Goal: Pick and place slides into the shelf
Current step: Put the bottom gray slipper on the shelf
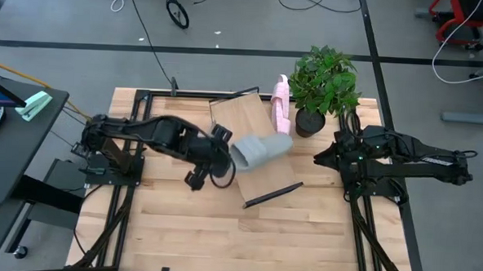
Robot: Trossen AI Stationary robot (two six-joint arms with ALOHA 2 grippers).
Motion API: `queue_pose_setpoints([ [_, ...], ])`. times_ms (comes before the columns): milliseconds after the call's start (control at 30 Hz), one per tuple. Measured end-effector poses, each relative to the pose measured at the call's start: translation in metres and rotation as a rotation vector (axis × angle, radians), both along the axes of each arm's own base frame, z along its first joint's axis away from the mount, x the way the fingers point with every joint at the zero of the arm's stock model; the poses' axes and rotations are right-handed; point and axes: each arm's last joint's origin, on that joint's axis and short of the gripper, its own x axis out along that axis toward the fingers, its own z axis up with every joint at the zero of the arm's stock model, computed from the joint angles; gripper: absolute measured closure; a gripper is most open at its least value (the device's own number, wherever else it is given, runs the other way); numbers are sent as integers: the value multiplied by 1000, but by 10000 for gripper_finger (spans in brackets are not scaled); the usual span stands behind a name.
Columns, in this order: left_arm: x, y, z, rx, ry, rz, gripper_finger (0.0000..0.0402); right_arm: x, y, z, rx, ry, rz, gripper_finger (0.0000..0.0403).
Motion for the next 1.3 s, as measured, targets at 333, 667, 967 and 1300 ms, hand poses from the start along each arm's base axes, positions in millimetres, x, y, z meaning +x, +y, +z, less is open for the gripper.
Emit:
queue_pose_setpoints([
  [333,14,-38,-24,25,38,32,387,0,1,1,-82,-19,88,300],
  [667,26,-47,-40,49,30,138,387,-2,5,8,-203,-97,246,318],
  [967,32,-49,-37,46,-41,131,387,-13,6,30,-216,-115,235,339],
  [1300,27,-65,-74,231,37,42,387,-17,6,34,-197,-100,229,339],
])
